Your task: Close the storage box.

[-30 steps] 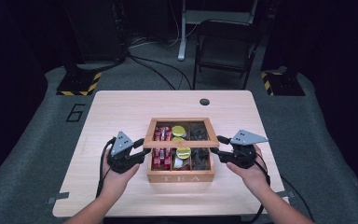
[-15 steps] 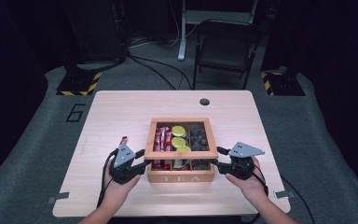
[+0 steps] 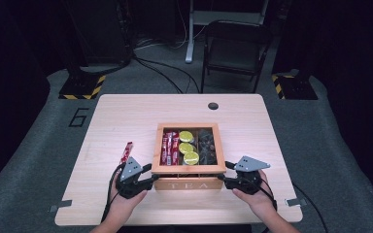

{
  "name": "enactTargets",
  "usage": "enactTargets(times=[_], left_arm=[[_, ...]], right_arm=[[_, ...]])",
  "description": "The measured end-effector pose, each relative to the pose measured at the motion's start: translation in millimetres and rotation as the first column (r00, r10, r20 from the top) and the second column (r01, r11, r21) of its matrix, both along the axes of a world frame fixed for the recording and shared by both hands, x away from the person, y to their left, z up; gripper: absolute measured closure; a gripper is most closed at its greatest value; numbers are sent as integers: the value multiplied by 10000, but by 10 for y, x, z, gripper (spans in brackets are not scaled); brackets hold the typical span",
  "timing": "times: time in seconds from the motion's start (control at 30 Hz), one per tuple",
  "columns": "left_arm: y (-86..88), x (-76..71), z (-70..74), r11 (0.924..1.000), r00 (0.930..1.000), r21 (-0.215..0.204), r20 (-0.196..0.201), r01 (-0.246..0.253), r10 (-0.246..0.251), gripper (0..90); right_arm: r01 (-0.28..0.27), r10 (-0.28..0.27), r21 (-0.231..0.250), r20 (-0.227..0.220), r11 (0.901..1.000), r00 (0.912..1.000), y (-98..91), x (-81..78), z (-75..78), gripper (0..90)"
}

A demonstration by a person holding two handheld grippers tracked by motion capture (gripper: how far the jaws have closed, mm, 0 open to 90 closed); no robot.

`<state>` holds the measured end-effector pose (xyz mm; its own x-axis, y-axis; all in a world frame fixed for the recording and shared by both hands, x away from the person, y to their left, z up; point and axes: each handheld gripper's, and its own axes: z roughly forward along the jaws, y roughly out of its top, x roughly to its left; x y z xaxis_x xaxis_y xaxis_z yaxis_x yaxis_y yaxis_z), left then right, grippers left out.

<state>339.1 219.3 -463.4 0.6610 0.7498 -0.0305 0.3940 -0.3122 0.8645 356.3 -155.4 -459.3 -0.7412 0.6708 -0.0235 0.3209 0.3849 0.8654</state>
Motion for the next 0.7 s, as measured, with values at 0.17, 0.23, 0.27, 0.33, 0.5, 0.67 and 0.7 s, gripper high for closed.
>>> enactTargets(times=[0.17,0.23,0.27,0.33,0.5,0.67,0.7], left_arm=[[-13,-10,-14,9999,9998,6,103,-141,141,534],[-18,-13,-26,9999,9999,-3,63,-153,153,534],[-12,-14,-24,9999,9999,54,-25,-102,102,530],[-10,-10,-36,9998,9998,47,-1,-176,176,518],[-7,-9,-46,9997,9998,76,16,-213,213,506],[-3,-16,-64,9997,9996,-8,-116,-241,241,456],[-3,-20,-63,9998,9997,48,-141,-184,184,456]], right_arm=[[-21,21,30,-41,10000,10000,0,-7,-16,474],[8,-7,101,-67,9999,10000,2,-13,-25,471],[-2,2,73,-107,10000,9999,1,-20,-31,470],[49,-48,77,-72,10000,10000,8,-20,-40,467],[20,-19,33,-76,10000,10000,6,-24,-45,460],[-2,3,72,-194,10000,9998,4,-31,-54,432],[-19,20,34,-181,10000,9998,4,-30,-59,428]])
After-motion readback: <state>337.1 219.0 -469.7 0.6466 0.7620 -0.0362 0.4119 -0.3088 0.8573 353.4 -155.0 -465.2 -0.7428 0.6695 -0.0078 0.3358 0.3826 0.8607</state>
